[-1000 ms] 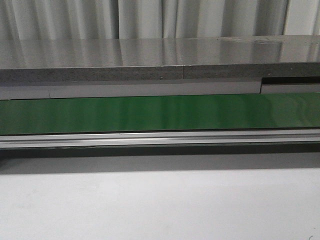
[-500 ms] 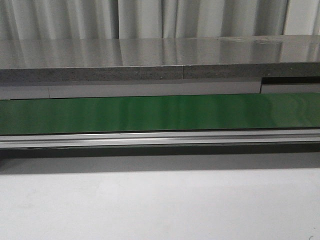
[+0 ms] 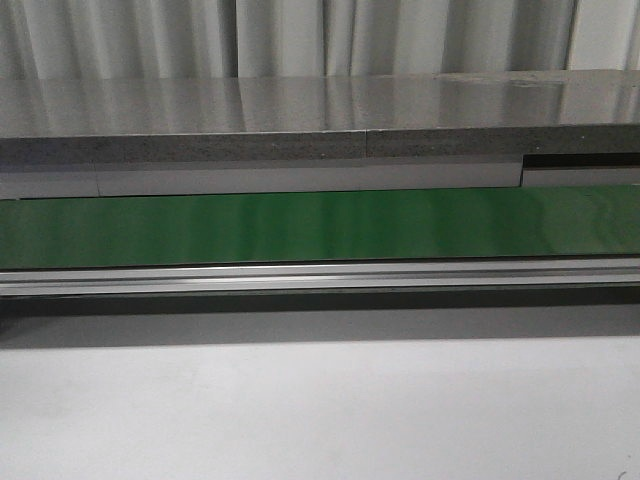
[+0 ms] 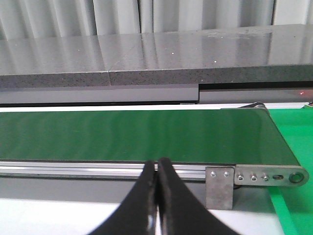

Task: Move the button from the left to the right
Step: 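Lower the left gripper toward the yellow button in the blue tray, then close the left gripper around the yellow button's black body, then lift the button with the left gripper and carry it over the belt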

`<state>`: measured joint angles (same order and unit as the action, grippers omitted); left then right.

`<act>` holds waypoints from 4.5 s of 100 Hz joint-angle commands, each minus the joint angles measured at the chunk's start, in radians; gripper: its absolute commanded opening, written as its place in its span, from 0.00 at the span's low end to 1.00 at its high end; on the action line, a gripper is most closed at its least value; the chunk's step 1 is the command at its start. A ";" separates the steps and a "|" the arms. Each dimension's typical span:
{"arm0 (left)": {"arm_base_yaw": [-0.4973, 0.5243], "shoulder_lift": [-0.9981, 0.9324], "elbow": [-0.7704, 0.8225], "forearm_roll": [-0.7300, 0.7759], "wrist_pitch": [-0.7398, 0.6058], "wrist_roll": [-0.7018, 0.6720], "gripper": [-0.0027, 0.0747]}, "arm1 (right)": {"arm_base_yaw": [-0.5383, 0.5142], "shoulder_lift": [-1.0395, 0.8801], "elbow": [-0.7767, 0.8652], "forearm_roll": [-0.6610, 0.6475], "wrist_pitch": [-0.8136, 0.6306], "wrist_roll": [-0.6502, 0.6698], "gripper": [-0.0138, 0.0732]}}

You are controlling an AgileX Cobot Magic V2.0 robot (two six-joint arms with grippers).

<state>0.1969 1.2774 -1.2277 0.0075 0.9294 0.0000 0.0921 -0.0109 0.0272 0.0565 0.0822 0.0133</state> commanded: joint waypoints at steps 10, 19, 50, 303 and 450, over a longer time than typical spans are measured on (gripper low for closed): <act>0.144 0.160 -0.128 -0.222 -0.060 0.123 0.87 | 0.000 -0.019 -0.017 -0.009 -0.077 -0.003 0.08; 0.196 0.257 -0.158 -0.281 -0.060 0.146 0.87 | 0.000 -0.019 -0.017 -0.009 -0.077 -0.003 0.08; 0.241 0.466 -0.166 -0.296 -0.092 0.146 0.87 | 0.000 -0.019 -0.017 -0.009 -0.077 -0.003 0.08; 0.191 0.620 -0.162 -0.138 -0.113 0.064 0.01 | 0.000 -0.019 -0.017 -0.009 -0.077 -0.003 0.08; -0.003 0.480 -0.162 -0.203 -0.027 0.174 0.31 | 0.000 -0.019 -0.017 -0.009 -0.077 -0.003 0.08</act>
<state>0.1986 1.7854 -1.3661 -0.1772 0.9278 0.1685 0.0921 -0.0109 0.0272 0.0565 0.0822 0.0133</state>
